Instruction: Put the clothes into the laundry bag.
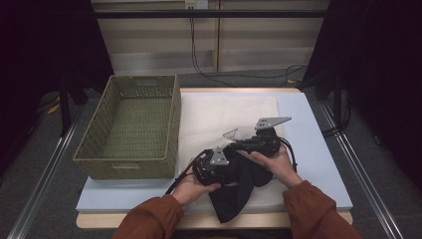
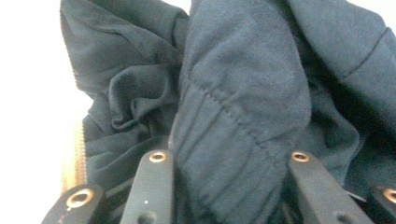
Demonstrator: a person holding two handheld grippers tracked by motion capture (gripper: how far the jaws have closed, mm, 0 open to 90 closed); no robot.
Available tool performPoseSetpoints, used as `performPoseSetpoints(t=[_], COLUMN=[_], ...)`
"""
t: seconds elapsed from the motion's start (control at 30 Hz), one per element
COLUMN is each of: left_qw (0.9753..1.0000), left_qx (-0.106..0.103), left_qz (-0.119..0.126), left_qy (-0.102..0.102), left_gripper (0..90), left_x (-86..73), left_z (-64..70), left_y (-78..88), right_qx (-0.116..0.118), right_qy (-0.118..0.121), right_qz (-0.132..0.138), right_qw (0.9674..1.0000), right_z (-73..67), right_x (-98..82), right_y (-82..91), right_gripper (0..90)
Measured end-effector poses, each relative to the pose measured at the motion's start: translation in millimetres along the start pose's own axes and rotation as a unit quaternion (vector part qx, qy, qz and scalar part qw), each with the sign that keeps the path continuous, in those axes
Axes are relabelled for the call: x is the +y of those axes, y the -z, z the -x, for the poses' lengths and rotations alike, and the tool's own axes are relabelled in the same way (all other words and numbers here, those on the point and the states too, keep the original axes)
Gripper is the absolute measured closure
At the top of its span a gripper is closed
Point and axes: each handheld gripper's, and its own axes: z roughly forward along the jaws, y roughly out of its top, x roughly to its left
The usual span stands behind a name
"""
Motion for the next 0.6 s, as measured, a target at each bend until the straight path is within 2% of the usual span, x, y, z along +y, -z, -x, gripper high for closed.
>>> performPoseSetpoints(t=[0.17,0.33,0.4,0.5,0.6], left_qw=[1.0,0.9997,0.9998,0.999,0.9987], left_qx=[-0.007,-0.012,-0.011,-0.019,-0.01], left_qz=[0.005,0.017,0.008,0.023,0.021], left_qy=[-0.004,0.016,0.017,0.035,0.045], left_gripper=[71.4,72.4,72.5,72.6,72.6], left_x=[7.2,12.4,12.7,11.4,12.7], left_z=[-2.3,-5.1,-7.4,-13.1,-17.7], left_y=[3.0,4.4,3.0,-0.9,-0.9], right_qx=[0.003,0.003,0.004,0.004,0.006], right_qy=[-0.002,-0.003,-0.003,-0.003,-0.003], right_qz=[0.003,0.004,0.004,0.007,0.008], right_qw=[1.0,1.0,1.0,1.0,0.9999], right_z=[0.5,0.1,0.0,-1.1,-1.0], right_x=[1.0,1.8,2.1,2.7,3.2], right_y=[2.0,3.1,3.0,3.8,4.3], right_gripper=[87.1,87.1,87.1,87.2,87.2])
